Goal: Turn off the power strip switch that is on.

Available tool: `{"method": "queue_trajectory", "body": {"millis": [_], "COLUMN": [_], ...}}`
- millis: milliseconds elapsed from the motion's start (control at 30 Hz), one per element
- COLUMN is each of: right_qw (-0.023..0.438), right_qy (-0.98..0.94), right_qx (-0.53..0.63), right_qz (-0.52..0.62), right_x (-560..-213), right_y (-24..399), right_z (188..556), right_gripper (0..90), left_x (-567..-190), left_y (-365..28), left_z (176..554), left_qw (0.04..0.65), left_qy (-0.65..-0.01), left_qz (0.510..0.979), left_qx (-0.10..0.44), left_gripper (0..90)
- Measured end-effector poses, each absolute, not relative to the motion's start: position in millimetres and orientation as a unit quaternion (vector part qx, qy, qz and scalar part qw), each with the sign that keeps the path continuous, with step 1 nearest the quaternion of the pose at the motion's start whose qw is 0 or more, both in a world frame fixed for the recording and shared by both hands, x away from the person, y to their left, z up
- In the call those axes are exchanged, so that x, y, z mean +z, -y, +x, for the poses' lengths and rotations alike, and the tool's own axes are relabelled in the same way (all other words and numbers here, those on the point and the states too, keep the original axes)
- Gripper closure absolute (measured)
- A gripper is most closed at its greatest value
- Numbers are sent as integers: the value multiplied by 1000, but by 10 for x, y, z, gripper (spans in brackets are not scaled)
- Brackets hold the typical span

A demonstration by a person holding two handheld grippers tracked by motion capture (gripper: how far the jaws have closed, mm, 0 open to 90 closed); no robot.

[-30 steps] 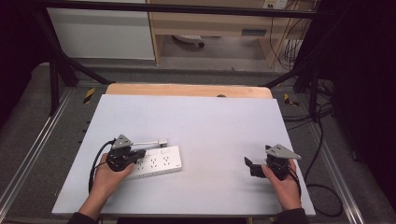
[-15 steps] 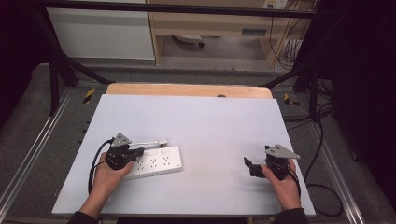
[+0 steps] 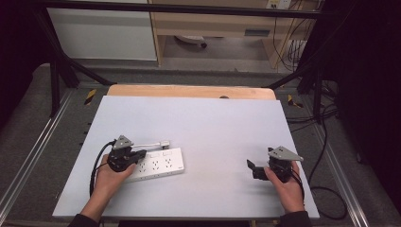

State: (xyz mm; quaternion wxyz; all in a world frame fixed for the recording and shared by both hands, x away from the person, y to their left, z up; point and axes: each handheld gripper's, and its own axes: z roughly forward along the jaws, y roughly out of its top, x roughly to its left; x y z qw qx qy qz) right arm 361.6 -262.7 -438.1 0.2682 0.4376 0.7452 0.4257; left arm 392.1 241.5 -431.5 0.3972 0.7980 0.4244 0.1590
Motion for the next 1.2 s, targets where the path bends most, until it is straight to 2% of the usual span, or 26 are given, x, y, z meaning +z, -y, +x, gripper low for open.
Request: {"method": "queue_trajectory", "body": {"millis": [1200], "right_qw": [268], "right_qy": [-746], "right_qx": [425], "right_qz": [438], "right_x": [-4382], "right_y": [2626], "right_z": [3616], "right_gripper": [35], "left_x": [-4325], "left_y": [-2413], "left_z": [3920], "left_qw": [398], "left_qy": [-423], "left_qz": [798], "left_qx": [159], "left_gripper": [900]}}
